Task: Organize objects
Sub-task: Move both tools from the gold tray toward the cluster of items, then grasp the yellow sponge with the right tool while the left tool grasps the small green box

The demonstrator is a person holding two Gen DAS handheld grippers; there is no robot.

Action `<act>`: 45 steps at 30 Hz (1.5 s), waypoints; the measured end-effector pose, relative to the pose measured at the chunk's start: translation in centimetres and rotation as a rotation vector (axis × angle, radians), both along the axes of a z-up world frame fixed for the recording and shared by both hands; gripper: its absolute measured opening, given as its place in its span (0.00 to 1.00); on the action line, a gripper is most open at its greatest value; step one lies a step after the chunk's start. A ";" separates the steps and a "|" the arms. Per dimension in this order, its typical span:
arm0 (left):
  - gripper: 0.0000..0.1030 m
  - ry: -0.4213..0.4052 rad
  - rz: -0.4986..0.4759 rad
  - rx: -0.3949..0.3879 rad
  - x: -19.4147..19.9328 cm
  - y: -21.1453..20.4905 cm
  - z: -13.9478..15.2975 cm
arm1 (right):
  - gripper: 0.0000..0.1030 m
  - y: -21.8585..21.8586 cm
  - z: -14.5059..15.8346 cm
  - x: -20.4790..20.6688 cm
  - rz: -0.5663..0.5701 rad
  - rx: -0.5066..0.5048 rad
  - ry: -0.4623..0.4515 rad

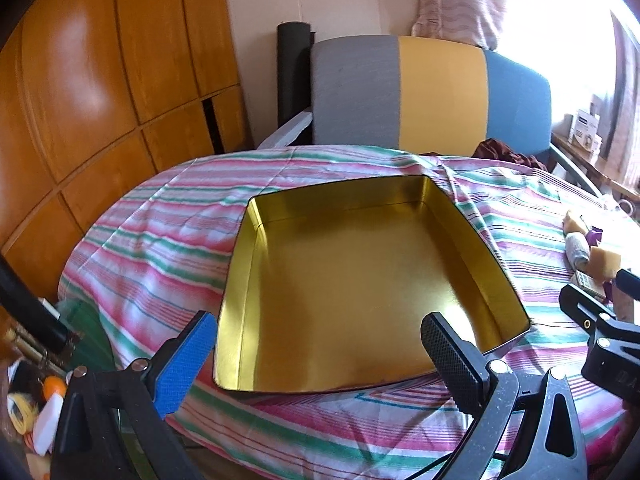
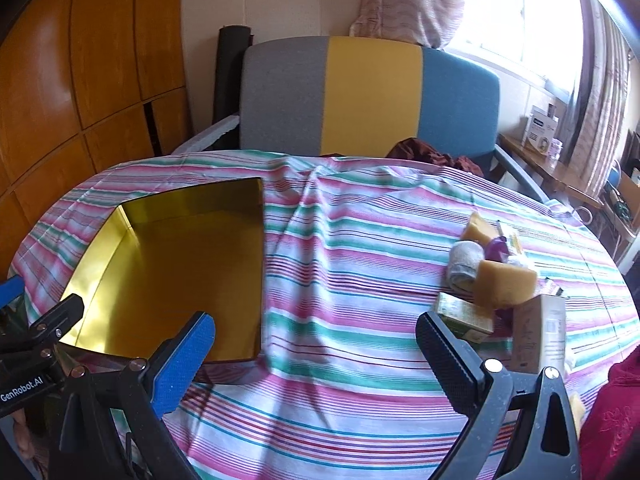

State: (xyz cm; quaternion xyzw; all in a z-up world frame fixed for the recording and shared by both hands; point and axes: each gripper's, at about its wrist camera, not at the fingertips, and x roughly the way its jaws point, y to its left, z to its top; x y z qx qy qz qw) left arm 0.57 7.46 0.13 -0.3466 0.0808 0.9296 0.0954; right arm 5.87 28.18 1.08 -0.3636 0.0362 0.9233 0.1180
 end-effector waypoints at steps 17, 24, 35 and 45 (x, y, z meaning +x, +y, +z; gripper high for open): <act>1.00 -0.029 -0.264 0.028 0.1 6.8 0.1 | 0.99 13.2 1.3 4.8 -0.123 -0.098 -0.107; 1.00 -0.077 -0.368 0.098 0.2 9.4 0.2 | 0.99 21.4 1.7 9.8 -0.187 -0.190 -0.260; 1.00 -0.146 -0.524 0.098 1.0 14.5 -0.2 | 0.81 20.7 -4.4 9.9 -0.090 -0.132 -0.582; 0.95 -0.250 -0.628 0.083 0.8 20.0 -1.6 | 0.50 20.4 -5.9 9.5 -0.077 -0.073 -0.639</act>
